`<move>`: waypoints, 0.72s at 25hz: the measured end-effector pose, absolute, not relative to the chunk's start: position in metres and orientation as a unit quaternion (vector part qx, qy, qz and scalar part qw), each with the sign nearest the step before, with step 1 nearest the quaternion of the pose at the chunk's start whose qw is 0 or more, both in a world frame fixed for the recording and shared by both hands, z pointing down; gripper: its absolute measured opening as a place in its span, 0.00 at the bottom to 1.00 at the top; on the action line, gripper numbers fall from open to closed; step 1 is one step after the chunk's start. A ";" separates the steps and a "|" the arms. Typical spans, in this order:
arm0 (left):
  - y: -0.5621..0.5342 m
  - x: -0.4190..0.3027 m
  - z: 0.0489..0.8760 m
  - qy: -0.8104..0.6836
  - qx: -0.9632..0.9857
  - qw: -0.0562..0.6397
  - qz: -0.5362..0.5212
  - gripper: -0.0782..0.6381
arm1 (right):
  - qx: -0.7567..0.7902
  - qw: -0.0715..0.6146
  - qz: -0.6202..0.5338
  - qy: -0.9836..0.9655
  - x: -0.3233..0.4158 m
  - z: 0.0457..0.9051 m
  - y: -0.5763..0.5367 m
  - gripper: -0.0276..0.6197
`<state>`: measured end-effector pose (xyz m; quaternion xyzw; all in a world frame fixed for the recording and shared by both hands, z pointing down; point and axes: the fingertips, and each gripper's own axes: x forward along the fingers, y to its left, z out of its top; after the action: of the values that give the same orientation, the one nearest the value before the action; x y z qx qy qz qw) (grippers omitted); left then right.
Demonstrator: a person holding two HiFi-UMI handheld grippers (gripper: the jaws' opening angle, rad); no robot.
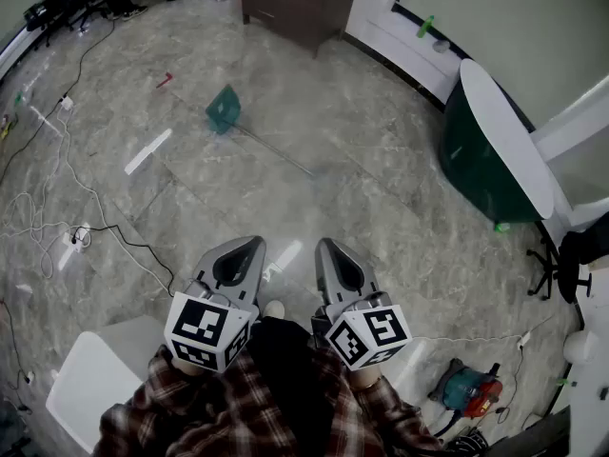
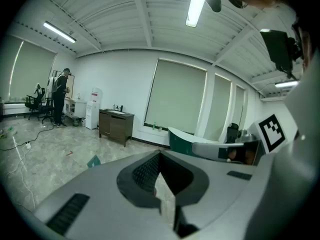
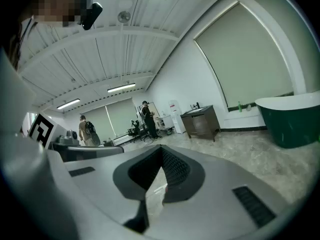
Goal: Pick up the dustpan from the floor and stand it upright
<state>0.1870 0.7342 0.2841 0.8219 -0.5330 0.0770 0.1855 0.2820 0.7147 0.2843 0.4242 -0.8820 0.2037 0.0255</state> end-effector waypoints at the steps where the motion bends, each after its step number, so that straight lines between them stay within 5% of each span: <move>1: 0.734 0.186 0.285 -0.535 0.820 0.187 0.077 0.11 | 0.423 0.027 0.206 -0.882 0.283 0.286 0.713 0.06; 18: 0.633 0.040 0.291 -0.576 0.791 0.202 0.043 0.11 | 0.404 0.062 0.215 -0.887 0.156 0.304 0.606 0.06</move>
<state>0.0402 0.6333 0.2909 0.7907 -0.5761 0.0428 0.2025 0.1562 0.6063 0.3040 0.4040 -0.8871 0.2147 0.0616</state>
